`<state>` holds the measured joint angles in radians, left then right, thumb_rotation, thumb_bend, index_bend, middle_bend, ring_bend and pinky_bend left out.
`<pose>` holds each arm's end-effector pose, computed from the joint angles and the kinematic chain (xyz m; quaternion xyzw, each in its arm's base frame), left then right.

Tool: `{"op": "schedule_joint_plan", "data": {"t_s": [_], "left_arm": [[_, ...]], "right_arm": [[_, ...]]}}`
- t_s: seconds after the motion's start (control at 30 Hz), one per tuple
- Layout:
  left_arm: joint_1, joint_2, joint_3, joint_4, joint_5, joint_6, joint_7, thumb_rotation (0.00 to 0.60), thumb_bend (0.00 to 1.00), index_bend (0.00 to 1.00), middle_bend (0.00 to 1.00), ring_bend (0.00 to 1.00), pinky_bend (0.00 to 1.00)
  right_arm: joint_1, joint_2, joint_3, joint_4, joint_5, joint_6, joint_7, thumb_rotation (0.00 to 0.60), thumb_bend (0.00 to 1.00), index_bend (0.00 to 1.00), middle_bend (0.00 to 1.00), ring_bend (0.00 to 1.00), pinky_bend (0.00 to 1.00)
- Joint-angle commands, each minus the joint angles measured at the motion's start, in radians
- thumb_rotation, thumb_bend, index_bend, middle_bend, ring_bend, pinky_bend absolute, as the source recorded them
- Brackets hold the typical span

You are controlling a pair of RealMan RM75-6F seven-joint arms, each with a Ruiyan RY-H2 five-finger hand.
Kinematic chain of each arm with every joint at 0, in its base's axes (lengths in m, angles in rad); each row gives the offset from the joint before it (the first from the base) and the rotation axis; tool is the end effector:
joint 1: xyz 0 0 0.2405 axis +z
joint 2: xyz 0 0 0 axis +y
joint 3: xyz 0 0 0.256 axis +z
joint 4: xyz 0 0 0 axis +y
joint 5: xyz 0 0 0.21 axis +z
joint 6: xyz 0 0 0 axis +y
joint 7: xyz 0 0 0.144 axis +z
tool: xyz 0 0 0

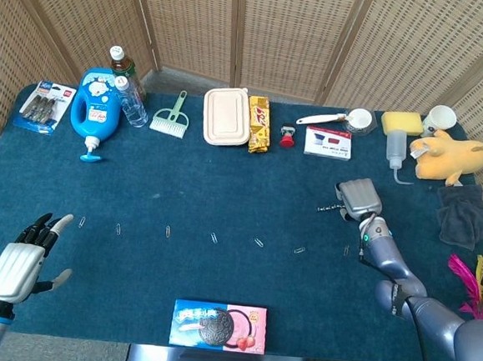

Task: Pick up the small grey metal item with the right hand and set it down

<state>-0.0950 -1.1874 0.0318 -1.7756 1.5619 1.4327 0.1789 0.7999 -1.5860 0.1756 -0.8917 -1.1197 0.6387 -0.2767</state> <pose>-0.2670 0.1614 0.1062 -0.6377 -0.4182 -0.3811 0.5227 -0.2555 -0.4298 0.0202 0.7595 -0.3298 0.1944 0.5259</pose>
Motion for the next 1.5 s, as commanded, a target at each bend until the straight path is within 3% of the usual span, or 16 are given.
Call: {"op": "schedule_joint_plan", "data": {"t_s": [0.03,1.5], "left_arm": [[0.0,-0.001,0.0,0.0,0.001,0.001,-0.001,0.6,0.42,0.02,0.15,0.05,0.15],[0.01,0.0,0.0,0.024,0.006,0.024,-0.03,0.6,0.42,0.02,0.15,0.05,0.15]], "right_arm": [[0.003,0.001,0.0,-0.002,0.006,-0.004,-0.007,0.6,0.36,0.47,0.72,0.74,0.49],[0.018,0.001,-0.012,-0.05,0.119,0.006,-0.118,0.6,0.4,0.52,0.75,0.76,0.51]]}}
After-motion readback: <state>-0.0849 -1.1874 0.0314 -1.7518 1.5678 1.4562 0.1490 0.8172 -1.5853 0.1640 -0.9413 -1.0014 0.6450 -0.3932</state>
